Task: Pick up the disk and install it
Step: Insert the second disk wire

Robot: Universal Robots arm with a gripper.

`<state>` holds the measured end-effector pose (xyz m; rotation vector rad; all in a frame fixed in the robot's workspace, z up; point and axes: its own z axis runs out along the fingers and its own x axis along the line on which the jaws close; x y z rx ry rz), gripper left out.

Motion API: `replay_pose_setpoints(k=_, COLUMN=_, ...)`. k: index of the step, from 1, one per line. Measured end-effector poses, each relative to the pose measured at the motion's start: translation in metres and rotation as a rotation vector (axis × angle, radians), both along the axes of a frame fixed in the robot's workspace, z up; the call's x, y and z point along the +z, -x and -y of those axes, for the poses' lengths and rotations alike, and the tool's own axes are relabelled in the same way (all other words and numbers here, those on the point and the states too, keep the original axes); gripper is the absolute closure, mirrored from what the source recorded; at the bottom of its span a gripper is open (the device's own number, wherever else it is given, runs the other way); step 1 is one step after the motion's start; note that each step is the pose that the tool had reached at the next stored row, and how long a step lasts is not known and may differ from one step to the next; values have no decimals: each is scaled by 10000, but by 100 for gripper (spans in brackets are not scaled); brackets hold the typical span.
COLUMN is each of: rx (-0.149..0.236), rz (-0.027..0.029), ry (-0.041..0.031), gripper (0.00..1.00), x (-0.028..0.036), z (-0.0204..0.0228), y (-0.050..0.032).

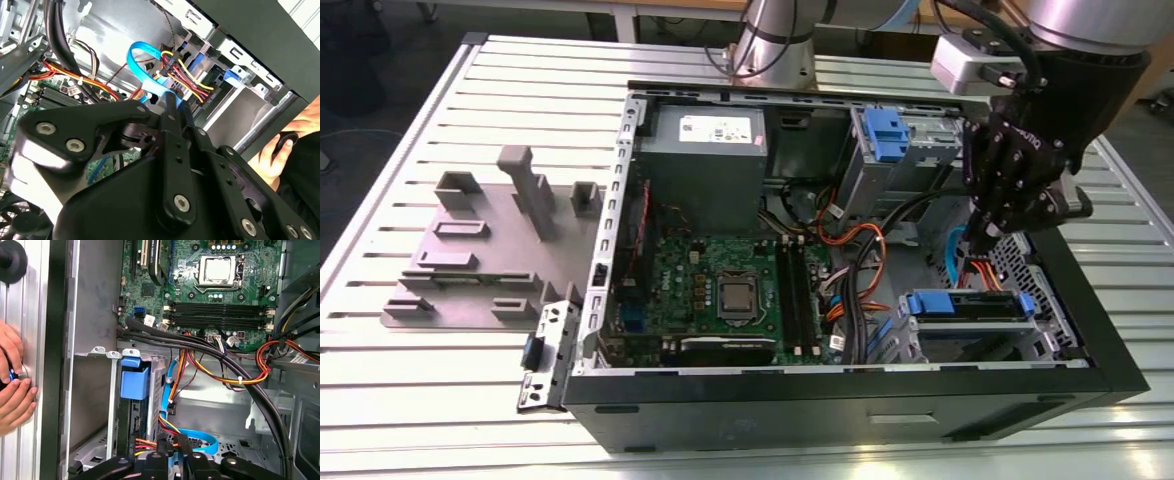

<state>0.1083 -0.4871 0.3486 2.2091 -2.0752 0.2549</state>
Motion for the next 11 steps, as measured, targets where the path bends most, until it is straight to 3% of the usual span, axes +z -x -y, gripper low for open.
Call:
replay_pose_setpoints(k=1, rx=0, rz=0, ry=2, gripper=84, x=-3, z=0, y=0)
replay_pose_setpoints(k=4, rx=1, rz=0, ry=3, gripper=84, x=-5, z=0, y=0)
replay_pose_setpoints(k=6, rx=1, rz=0, ry=3, gripper=77, x=-6, z=0, y=0)
replay_pose_setpoints(k=11, rx=1, rz=0, ry=3, gripper=77, x=-24, z=0, y=-1)
